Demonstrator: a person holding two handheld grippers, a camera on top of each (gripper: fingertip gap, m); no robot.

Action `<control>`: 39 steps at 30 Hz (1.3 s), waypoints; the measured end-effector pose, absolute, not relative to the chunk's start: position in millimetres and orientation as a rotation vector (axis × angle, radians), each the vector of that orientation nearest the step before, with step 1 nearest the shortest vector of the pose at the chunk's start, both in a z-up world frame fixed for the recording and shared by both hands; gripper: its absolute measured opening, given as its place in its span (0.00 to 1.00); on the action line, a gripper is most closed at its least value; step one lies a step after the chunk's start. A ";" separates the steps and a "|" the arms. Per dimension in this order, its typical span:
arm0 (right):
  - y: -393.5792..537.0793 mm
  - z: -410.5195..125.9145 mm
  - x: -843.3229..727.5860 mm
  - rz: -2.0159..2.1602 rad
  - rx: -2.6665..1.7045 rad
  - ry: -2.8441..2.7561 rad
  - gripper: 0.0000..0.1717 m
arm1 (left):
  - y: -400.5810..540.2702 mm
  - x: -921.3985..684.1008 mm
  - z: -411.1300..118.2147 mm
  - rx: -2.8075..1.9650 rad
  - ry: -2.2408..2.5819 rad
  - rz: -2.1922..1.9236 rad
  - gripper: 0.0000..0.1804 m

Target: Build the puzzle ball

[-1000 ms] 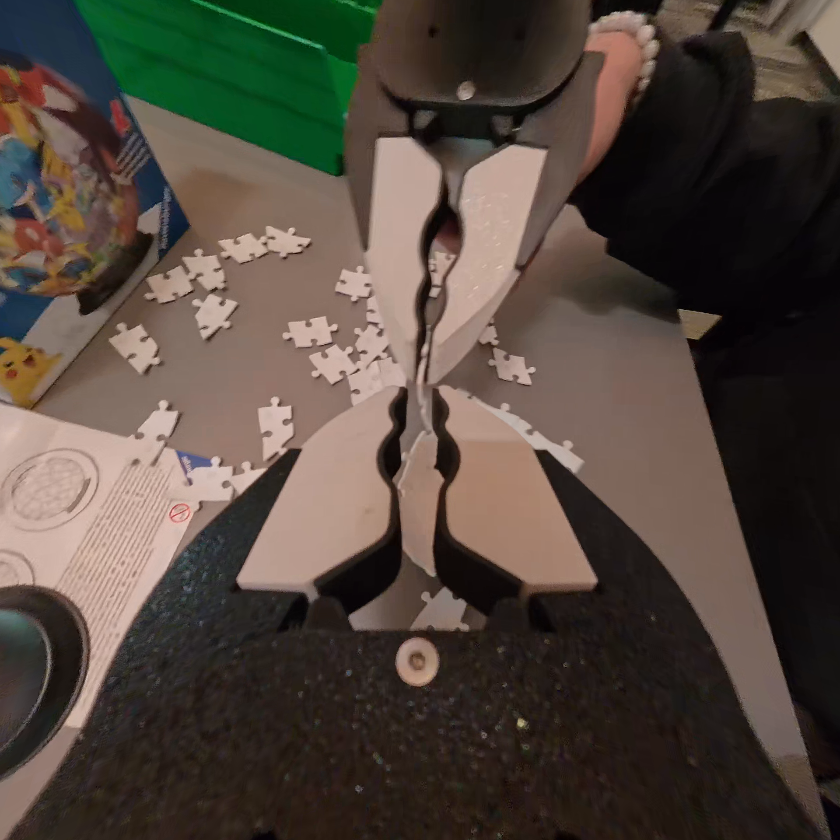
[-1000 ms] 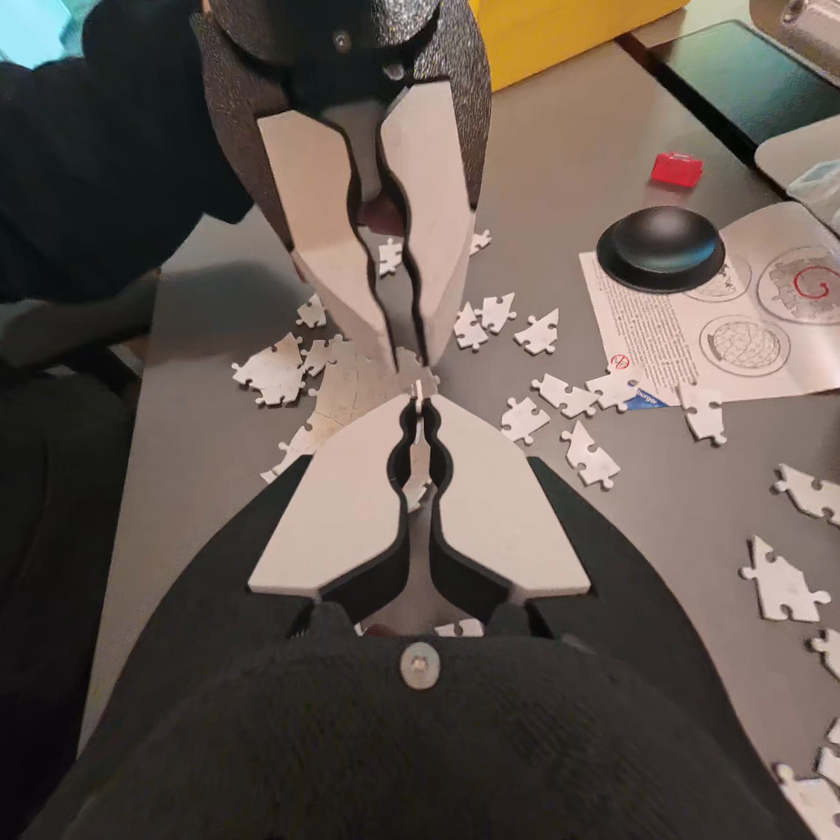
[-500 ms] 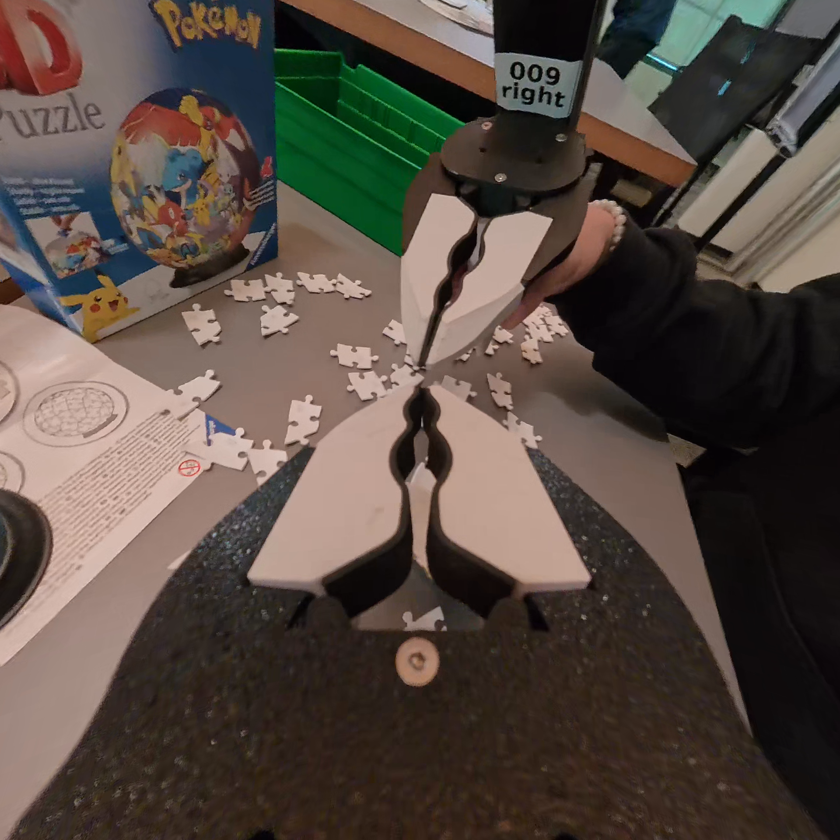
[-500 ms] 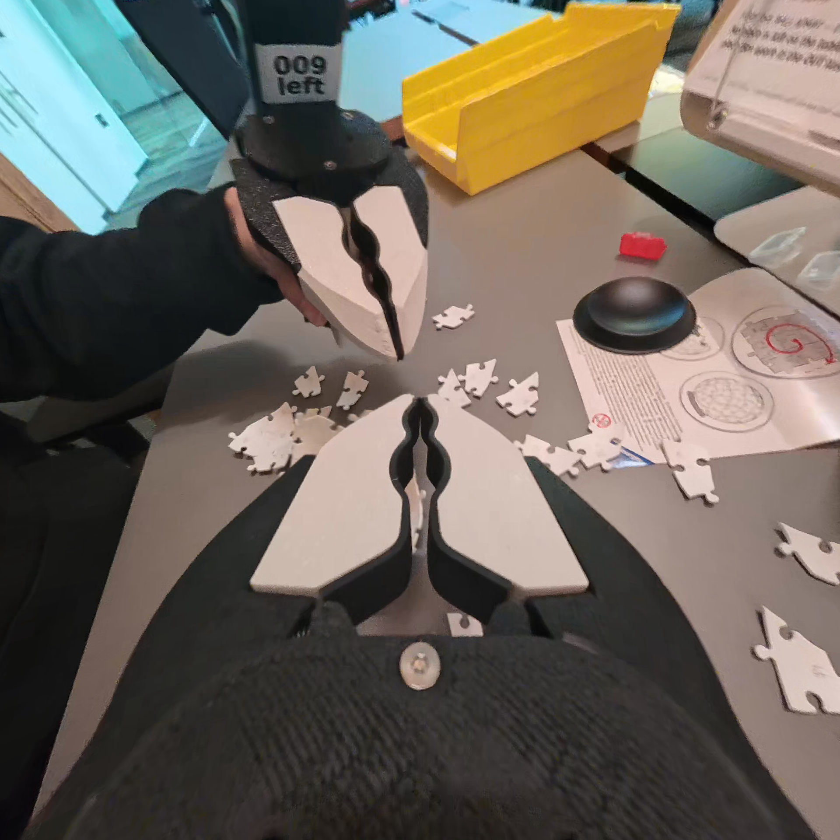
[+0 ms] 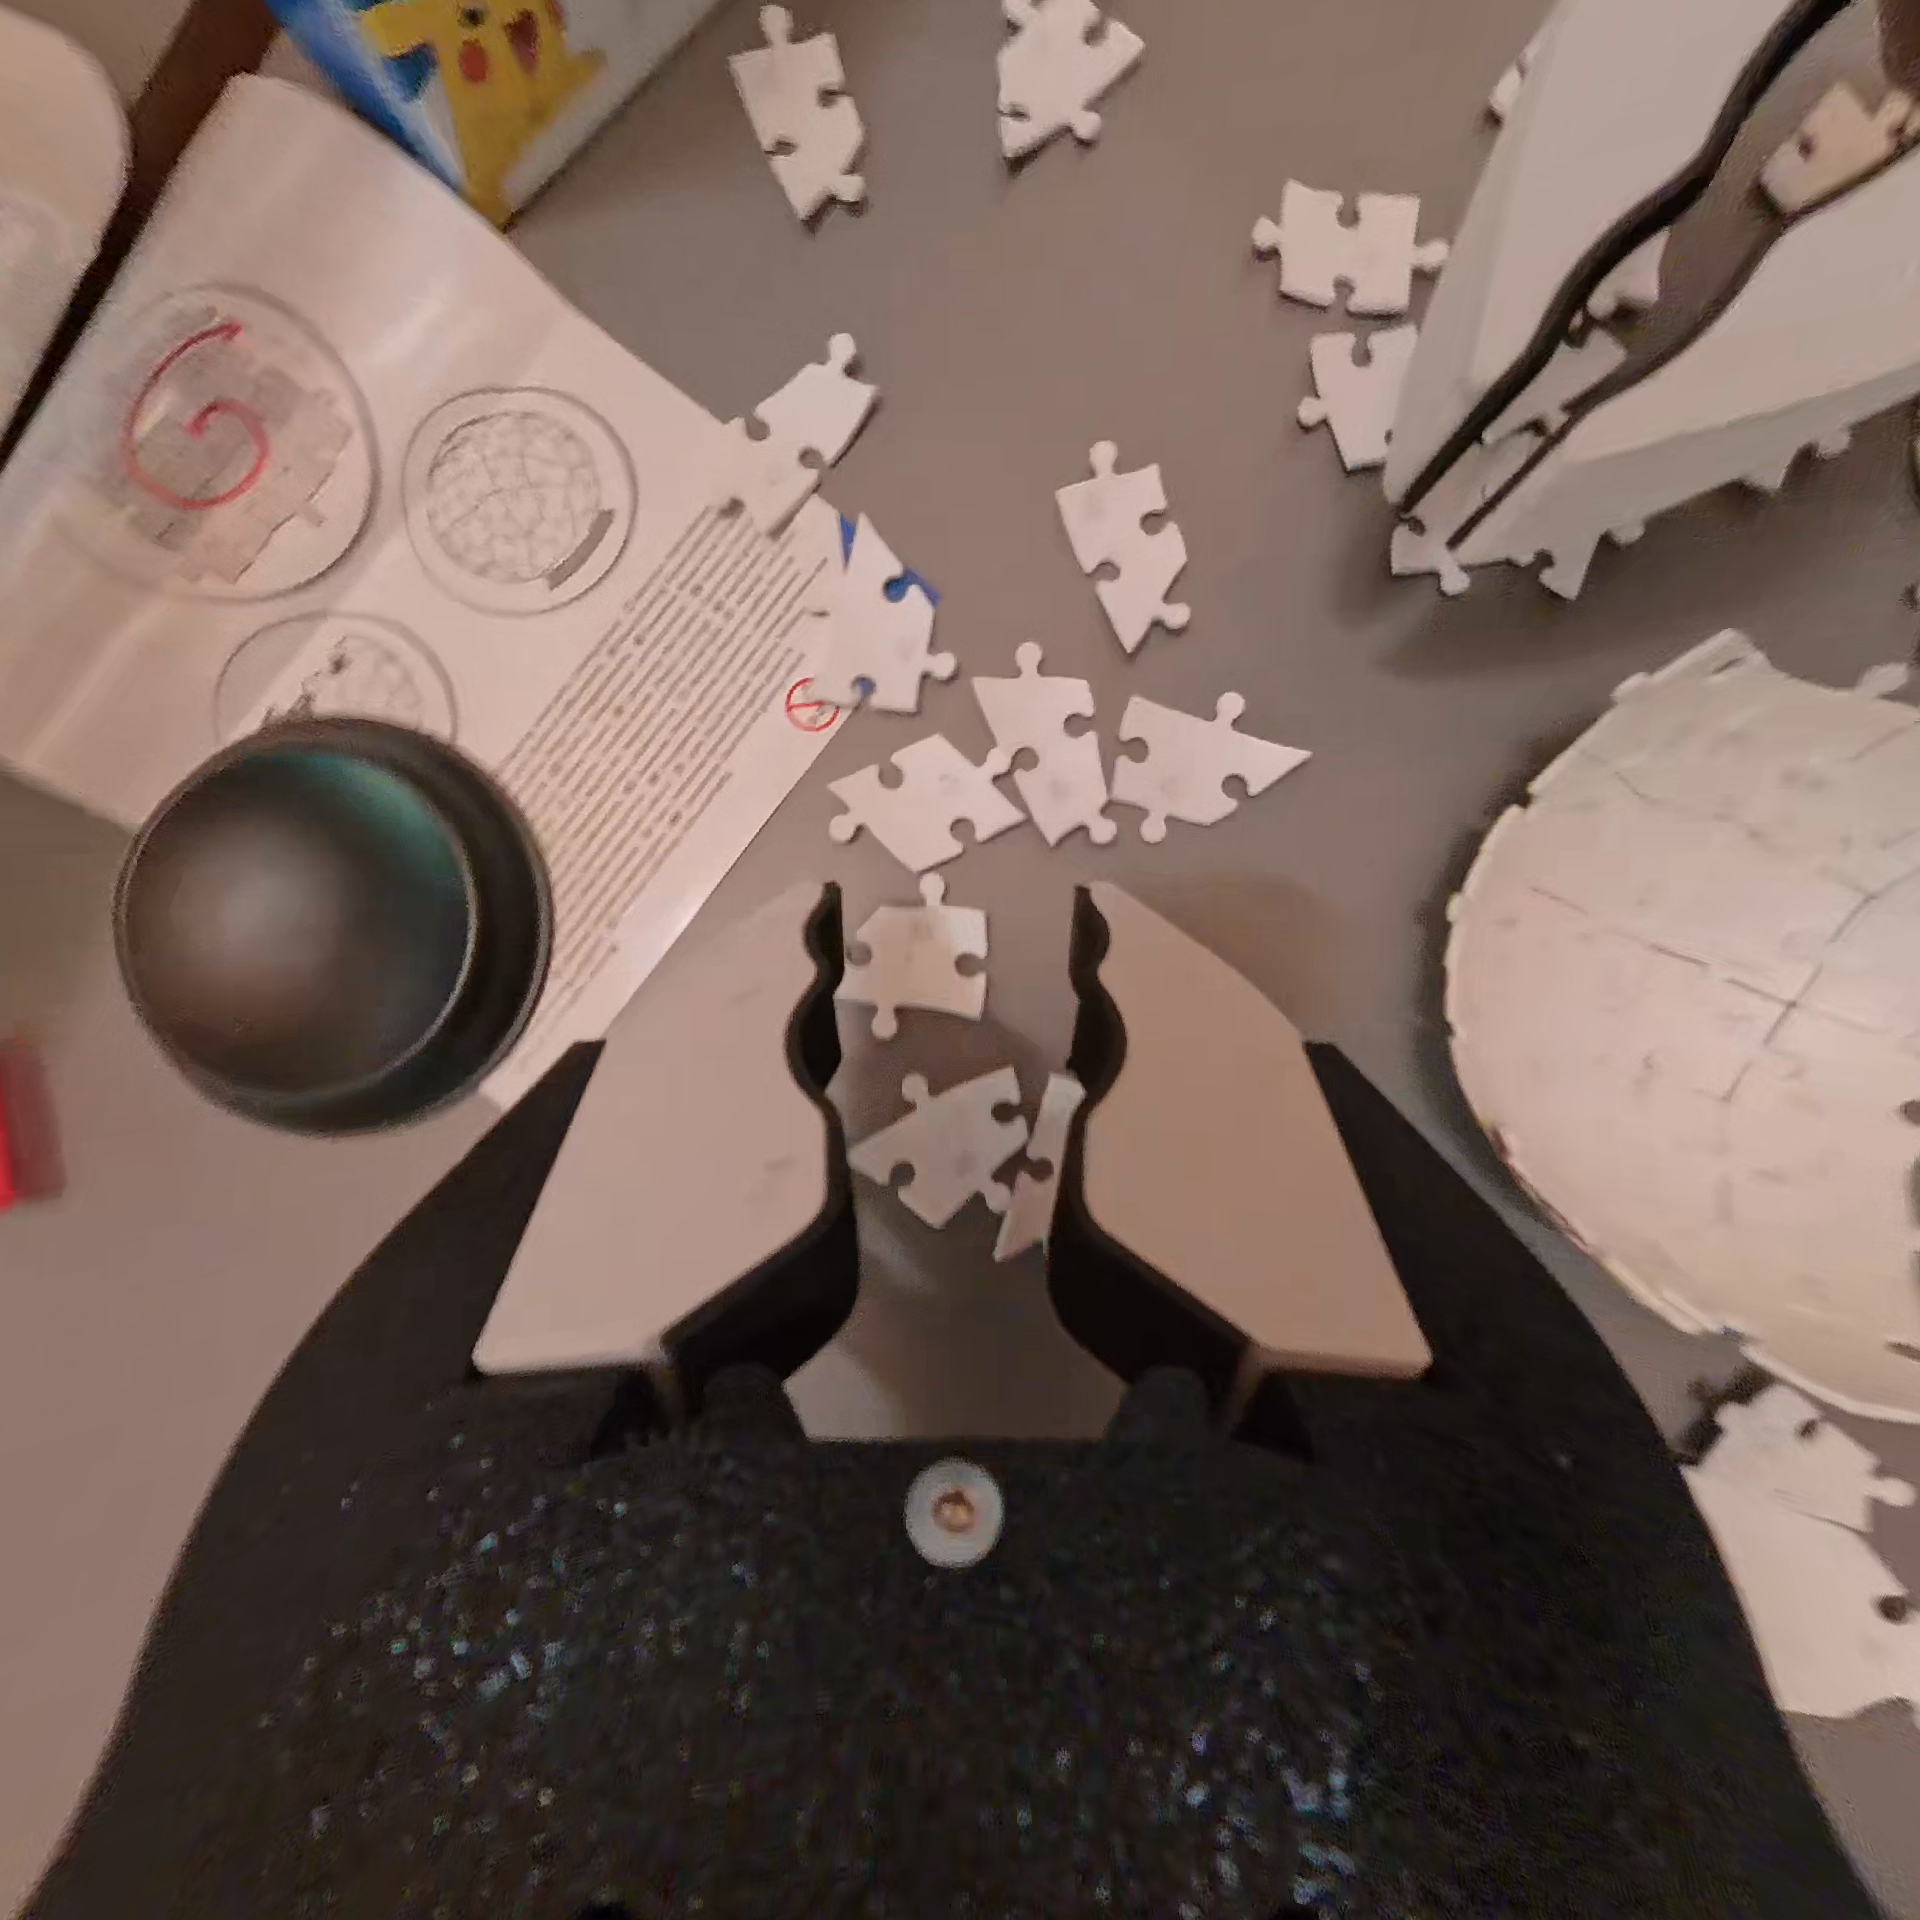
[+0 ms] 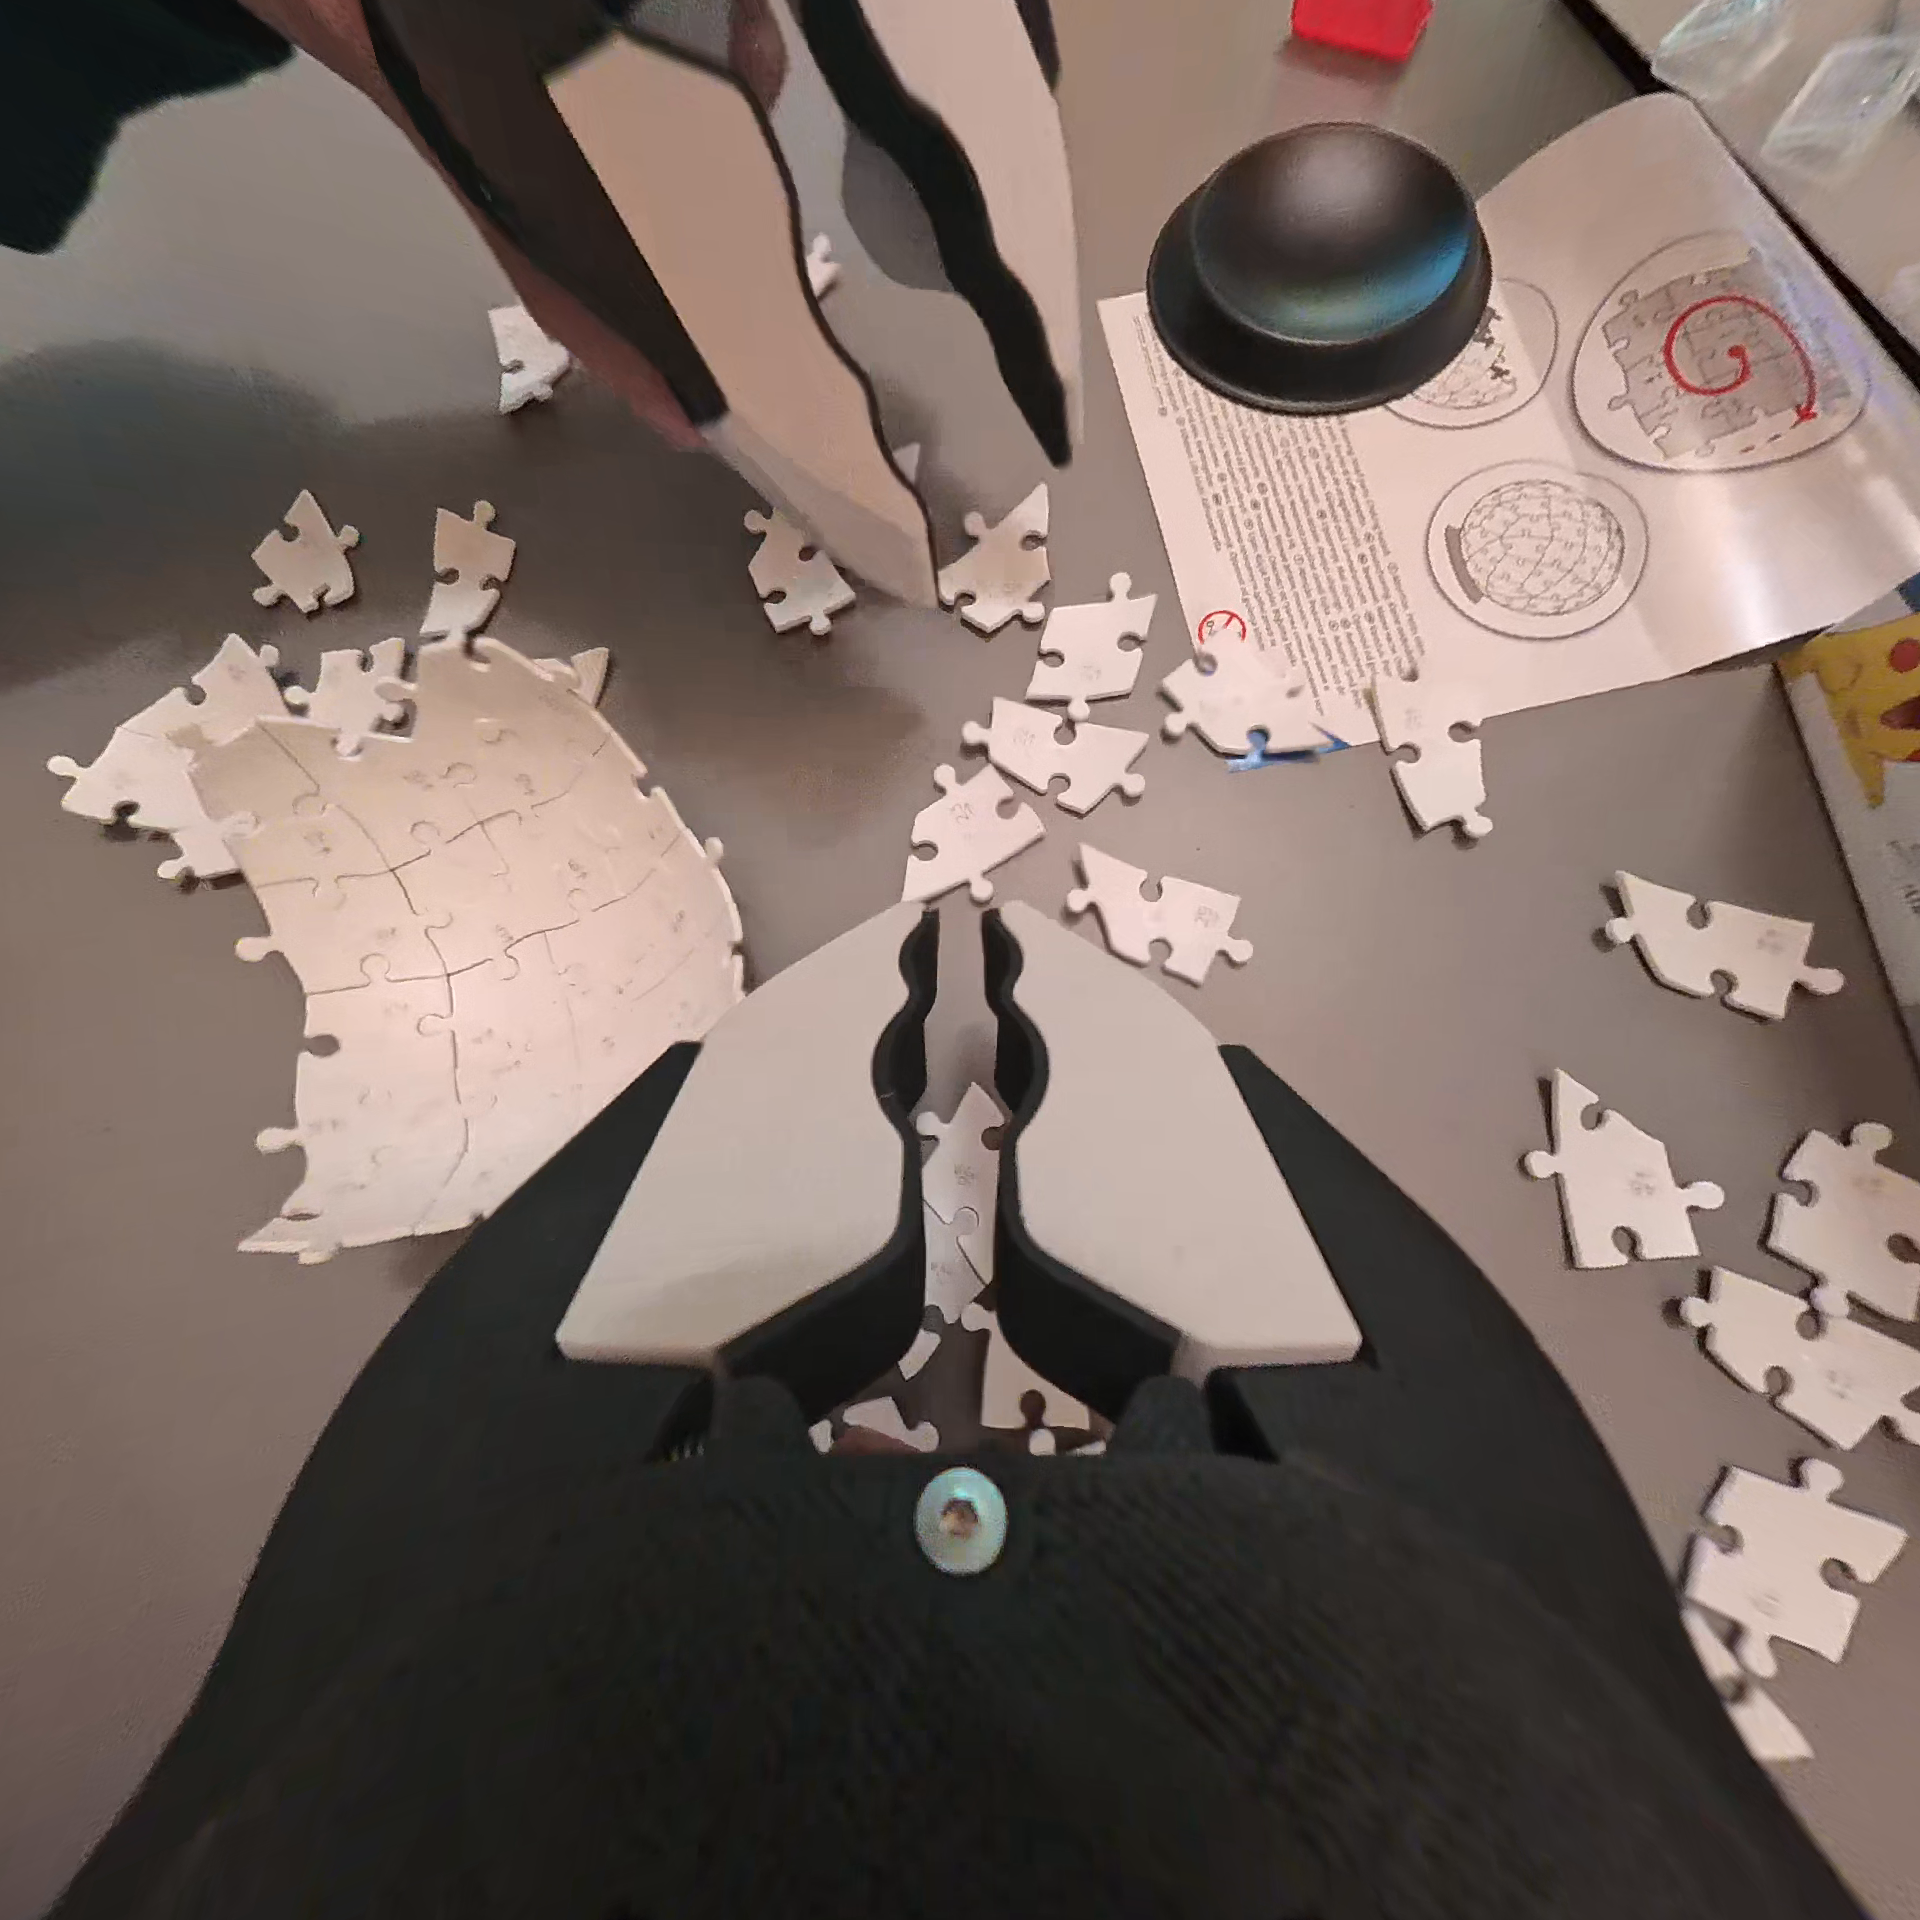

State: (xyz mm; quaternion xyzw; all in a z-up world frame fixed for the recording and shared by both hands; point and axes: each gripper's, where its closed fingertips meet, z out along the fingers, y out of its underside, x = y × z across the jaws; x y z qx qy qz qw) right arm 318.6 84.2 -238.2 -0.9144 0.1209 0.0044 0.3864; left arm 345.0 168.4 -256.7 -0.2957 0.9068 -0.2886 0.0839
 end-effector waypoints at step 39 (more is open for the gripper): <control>153.8 -213.7 322.0 0.174 -2.094 -0.060 0.02 | 167.2 320.3 -225.2 -0.613 2.948 -0.727 0.00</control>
